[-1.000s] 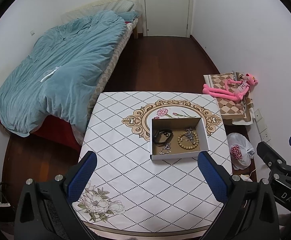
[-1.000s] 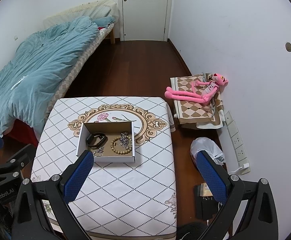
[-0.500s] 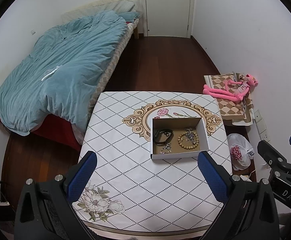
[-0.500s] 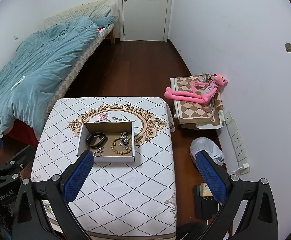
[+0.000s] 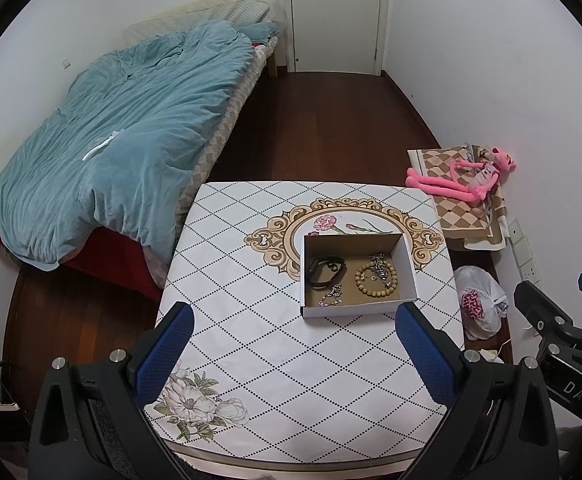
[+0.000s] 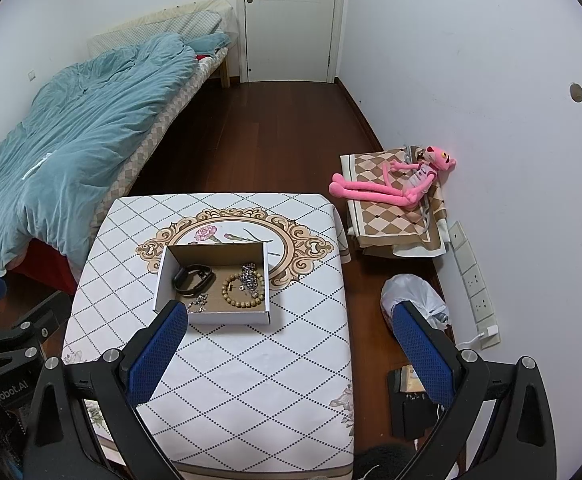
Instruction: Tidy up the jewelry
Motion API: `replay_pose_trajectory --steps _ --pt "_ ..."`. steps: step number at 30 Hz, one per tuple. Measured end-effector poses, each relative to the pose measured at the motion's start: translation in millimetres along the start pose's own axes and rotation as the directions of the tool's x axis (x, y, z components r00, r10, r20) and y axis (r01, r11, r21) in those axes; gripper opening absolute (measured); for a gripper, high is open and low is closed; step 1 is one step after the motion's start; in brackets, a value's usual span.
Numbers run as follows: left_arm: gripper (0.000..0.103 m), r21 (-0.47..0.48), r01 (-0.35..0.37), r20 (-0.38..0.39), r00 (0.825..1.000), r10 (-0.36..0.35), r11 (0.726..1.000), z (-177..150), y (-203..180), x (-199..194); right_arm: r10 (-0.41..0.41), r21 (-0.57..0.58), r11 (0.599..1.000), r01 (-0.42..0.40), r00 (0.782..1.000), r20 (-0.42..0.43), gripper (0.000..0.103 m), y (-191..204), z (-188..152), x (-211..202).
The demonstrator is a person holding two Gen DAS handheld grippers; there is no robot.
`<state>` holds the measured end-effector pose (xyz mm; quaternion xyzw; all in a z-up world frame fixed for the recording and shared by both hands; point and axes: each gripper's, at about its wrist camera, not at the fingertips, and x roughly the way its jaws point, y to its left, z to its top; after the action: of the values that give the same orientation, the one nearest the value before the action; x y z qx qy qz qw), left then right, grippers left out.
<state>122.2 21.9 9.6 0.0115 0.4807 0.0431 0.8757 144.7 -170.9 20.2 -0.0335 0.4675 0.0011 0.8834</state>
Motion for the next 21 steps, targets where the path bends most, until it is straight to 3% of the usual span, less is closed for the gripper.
replay_pose_trajectory --steps 21 --pt "0.103 -0.013 0.005 0.008 1.0 -0.005 1.0 -6.1 -0.2 -2.2 0.002 -0.003 1.0 -0.002 1.0 -0.004 0.103 -0.6 -4.7 0.4"
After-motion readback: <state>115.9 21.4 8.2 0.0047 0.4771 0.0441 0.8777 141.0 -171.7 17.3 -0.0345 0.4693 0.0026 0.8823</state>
